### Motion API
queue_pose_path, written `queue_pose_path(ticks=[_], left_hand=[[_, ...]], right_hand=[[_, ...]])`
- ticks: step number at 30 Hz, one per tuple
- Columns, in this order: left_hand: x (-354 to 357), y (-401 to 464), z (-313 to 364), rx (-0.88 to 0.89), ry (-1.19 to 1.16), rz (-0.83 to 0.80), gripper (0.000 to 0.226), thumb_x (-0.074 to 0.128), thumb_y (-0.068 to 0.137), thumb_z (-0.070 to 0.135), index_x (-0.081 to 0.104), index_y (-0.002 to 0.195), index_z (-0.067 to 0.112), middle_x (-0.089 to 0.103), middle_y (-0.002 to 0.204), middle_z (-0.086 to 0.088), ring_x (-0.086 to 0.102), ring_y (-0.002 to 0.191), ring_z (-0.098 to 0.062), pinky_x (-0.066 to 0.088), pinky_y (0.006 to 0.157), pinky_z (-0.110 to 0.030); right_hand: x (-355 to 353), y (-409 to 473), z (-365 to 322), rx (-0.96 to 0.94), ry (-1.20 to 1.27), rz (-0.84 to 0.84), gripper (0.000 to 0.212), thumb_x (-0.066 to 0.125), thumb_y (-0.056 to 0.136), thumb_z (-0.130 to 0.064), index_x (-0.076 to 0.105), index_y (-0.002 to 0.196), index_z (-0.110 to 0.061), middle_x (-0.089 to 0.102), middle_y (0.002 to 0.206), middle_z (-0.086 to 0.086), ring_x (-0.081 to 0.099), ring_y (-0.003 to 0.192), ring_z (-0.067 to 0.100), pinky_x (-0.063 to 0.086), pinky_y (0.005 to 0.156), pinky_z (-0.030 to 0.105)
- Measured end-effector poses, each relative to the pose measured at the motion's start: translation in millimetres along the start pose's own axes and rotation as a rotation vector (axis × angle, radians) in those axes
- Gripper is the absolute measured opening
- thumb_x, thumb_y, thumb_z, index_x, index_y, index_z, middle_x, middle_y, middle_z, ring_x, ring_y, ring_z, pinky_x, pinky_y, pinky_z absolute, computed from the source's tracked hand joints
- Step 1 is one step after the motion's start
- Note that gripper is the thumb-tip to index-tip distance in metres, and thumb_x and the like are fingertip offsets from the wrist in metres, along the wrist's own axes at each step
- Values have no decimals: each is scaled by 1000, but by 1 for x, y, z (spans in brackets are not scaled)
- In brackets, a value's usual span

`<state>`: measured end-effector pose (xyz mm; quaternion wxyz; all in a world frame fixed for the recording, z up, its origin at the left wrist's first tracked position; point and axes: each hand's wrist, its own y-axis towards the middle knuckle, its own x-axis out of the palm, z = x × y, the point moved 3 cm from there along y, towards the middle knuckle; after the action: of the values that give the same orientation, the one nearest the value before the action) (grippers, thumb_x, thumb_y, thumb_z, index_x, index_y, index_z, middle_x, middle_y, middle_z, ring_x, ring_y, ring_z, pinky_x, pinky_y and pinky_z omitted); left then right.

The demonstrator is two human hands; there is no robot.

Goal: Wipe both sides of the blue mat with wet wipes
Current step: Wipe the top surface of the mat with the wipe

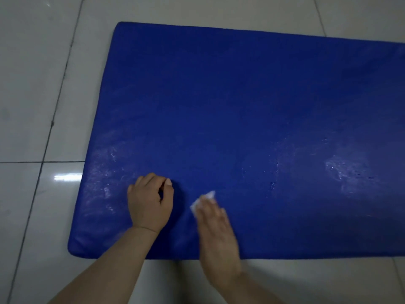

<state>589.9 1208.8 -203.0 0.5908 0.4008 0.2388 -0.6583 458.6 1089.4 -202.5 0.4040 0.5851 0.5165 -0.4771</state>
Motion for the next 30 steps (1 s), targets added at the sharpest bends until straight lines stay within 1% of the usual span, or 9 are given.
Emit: queue_pose_path(ticks=[3,6,9,13,17,21,24,28,30], left_hand=[[1,0,-2,12,18,-17,36,39,90,31,61,69,11,55,68,2,48,62,-19,38,66,-37],[1,1,-2,-8,20,-21,37,38,90,31,61,69,11,55,68,2,48,63,-19,38,68,-36],[2,1,0,-19,32,-21,36,38,89,32,60,68,11,54,67,2,47,63,-19,37,68,-36],[2,2,0,-6,31,-7,35,39,89,31,58,67,12,50,67,5,46,63,-18,38,66,-37],[1,1,-2,11,18,-4,34,39,90,29,58,67,11,52,67,2,46,63,-19,40,64,-38],[3,1,-3,-3,21,-9,36,38,90,30,58,67,11,53,65,1,47,61,-20,40,65,-38],[5,2,-3,-9,32,-10,36,38,90,31,59,67,11,55,66,0,47,61,-20,39,65,-37],[4,1,-3,-4,36,-5,36,38,89,30,58,67,11,55,66,0,47,62,-20,38,66,-37],[3,1,-2,3,34,-2,35,38,89,29,58,67,11,54,66,0,47,62,-20,36,68,-35]], right_hand=[[-6,7,7,-68,30,-13,63,31,77,-4,42,138,-14,38,148,5,36,136,19,29,113,41],[-21,-3,65,192,-69,30,70,51,70,11,46,136,-12,31,148,9,39,134,25,31,105,46],[-26,-12,92,449,-44,38,79,66,63,14,44,137,-3,29,148,10,34,136,28,24,111,45],[-5,5,18,93,-39,33,62,50,78,0,39,138,-6,35,148,14,31,138,27,11,114,38],[-6,18,3,-146,25,0,59,35,79,-5,42,137,-10,37,148,8,33,136,21,22,114,38],[-23,4,87,202,-38,50,79,61,67,16,40,139,-8,35,148,13,34,136,25,22,117,40],[-30,-3,106,463,-35,79,73,64,68,16,43,136,2,31,148,15,36,134,31,29,108,47],[-6,1,23,81,-32,61,57,33,83,-1,35,140,-4,36,148,16,33,137,30,19,115,40],[-3,11,10,-38,42,30,60,36,80,-3,34,140,-8,40,147,10,31,137,23,18,114,39]])
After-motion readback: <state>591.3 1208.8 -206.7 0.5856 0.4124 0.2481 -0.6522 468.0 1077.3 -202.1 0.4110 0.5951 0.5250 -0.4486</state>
